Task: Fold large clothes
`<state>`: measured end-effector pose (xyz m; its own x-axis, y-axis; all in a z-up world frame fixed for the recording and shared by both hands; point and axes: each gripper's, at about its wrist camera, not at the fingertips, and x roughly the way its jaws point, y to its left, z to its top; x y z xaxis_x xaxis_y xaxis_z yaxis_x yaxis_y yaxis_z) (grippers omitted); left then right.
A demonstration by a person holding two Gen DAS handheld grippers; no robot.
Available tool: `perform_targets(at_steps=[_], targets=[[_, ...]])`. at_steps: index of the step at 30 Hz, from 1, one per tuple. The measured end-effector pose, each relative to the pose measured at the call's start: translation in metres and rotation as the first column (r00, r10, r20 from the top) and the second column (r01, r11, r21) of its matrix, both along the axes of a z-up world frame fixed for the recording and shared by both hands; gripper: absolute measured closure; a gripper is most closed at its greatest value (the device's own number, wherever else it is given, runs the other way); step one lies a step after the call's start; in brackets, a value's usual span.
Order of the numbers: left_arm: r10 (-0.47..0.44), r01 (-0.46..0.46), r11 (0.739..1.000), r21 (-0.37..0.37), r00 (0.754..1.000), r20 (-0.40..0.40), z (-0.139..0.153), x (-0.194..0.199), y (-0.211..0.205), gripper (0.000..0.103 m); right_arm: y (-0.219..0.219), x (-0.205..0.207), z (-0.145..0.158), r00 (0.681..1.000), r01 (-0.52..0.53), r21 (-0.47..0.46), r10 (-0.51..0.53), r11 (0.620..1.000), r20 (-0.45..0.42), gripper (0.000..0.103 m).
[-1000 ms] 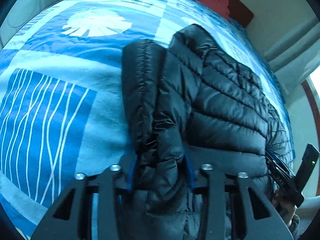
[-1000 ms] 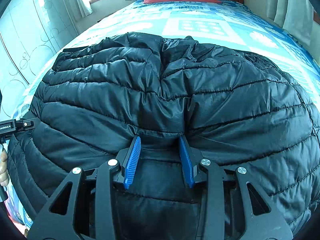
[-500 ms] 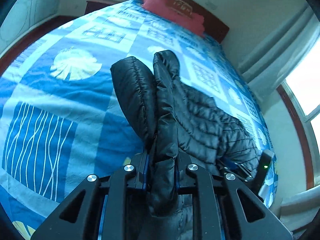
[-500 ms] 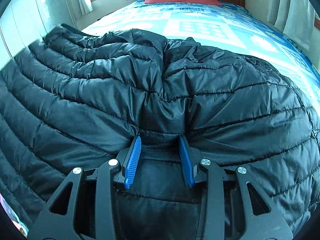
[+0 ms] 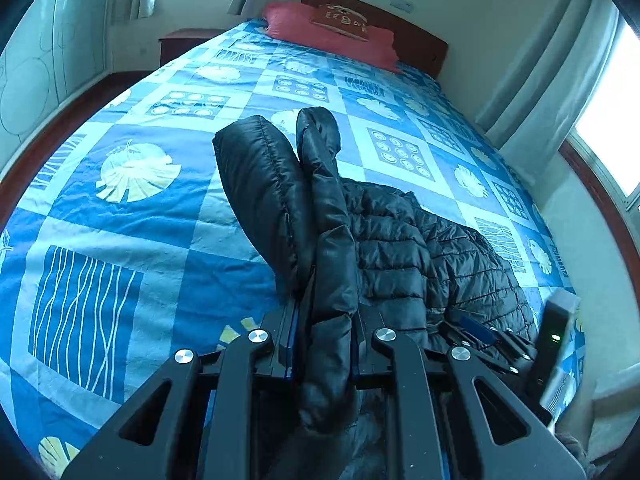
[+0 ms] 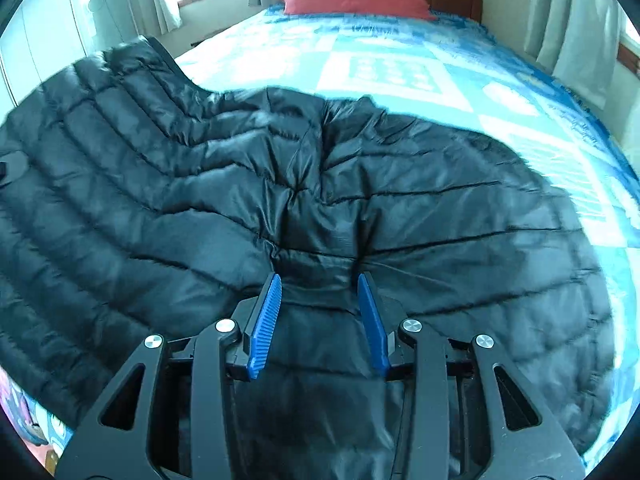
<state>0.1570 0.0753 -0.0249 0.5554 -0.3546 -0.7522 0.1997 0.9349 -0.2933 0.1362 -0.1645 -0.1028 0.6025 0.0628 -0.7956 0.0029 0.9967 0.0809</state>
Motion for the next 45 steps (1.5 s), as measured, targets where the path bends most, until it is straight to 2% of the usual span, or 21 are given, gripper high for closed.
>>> perform_targets(at_steps=[3, 8, 14, 21, 24, 29, 34, 40, 43, 45], targets=[[-0.017, 0.017, 1.0, 0.012, 1.0, 0.02, 0.008, -0.005, -0.021, 0.084, -0.019, -0.017, 0.014, 0.999, 0.031, -0.012, -0.031, 0.999, 0.028, 0.057], [-0.065, 0.063, 0.997, 0.044, 0.997, 0.044, 0.02, -0.01, -0.064, 0.084, -0.06, -0.041, 0.031, 0.994, 0.097, -0.037, -0.094, 0.995, 0.062, 0.057], [-0.139, 0.132, 0.983, 0.129, 0.989, 0.052, 0.022, -0.014, -0.135, 0.084, -0.116, -0.075, 0.053, 0.976, 0.195, -0.001, -0.193, 0.981, 0.104, 0.056], [-0.182, 0.168, 0.961, 0.221, 0.982, 0.046, 0.004, -0.019, -0.217, 0.085, -0.159, -0.104, 0.057, 0.955, 0.275, 0.007, -0.274, 0.961, 0.11, 0.052], [-0.204, 0.19, 0.953, 0.234, 0.978, 0.037, -0.005, -0.021, -0.245, 0.085, -0.179, -0.112, 0.051, 0.946, 0.309, 0.022, -0.31, 0.951, 0.091, 0.052], [-0.256, 0.253, 0.937, 0.241, 0.966, -0.019, -0.038, -0.025, -0.296, 0.085, -0.2, -0.125, 0.044, 0.933, 0.35, 0.035, -0.352, 0.936, 0.076, 0.052], [-0.271, 0.269, 0.92, 0.285, 0.962, -0.032, -0.068, -0.033, -0.322, 0.084, -0.217, -0.131, 0.036, 0.926, 0.371, 0.049, -0.374, 0.927, 0.058, 0.052], [-0.262, 0.251, 0.921, 0.296, 0.965, -0.004, -0.065, -0.041, -0.323, 0.083, -0.225, -0.127, 0.033, 0.925, 0.373, 0.053, -0.376, 0.926, 0.05, 0.052], [-0.265, 0.252, 0.921, 0.297, 0.964, 0.005, -0.06, -0.047, -0.326, 0.078, -0.226, -0.127, 0.034, 0.925, 0.374, 0.05, -0.376, 0.926, 0.053, 0.051], [-0.271, 0.257, 0.922, 0.289, 0.963, 0.009, -0.056, -0.05, -0.329, 0.068, -0.228, -0.128, 0.033, 0.924, 0.378, 0.043, -0.38, 0.925, 0.054, 0.051]])
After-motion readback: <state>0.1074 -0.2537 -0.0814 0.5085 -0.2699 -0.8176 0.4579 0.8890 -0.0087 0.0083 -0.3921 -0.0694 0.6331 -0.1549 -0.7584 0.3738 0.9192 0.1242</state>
